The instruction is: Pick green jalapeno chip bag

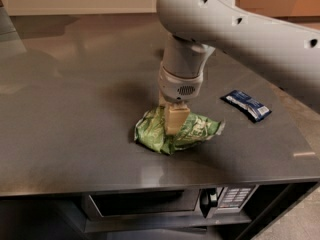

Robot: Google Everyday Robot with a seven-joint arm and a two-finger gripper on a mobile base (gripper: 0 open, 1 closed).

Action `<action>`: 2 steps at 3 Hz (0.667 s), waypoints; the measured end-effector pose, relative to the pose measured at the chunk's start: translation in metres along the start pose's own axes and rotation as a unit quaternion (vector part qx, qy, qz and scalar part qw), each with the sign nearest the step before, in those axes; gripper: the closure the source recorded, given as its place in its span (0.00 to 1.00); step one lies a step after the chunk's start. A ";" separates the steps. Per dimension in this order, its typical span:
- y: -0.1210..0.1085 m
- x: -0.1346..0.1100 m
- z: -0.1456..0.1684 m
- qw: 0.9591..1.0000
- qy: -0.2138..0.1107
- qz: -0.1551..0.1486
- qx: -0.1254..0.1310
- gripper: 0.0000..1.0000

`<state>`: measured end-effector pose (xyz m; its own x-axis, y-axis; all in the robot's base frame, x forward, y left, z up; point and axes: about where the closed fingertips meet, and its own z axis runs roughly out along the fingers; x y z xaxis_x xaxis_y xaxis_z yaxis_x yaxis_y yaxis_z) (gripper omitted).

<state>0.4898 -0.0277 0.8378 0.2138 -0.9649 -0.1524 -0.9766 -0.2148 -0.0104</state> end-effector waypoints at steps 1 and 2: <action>0.003 0.004 -0.022 1.000 -0.023 0.008 0.002 0.88; 0.006 0.014 -0.045 0.998 -0.055 0.025 0.000 1.00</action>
Offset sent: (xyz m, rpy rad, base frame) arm -0.0063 -0.0460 0.0722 0.1759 0.0810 -0.0911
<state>0.4876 -0.0499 0.8800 0.1614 -0.9522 -0.2595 -0.9859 -0.1673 0.0006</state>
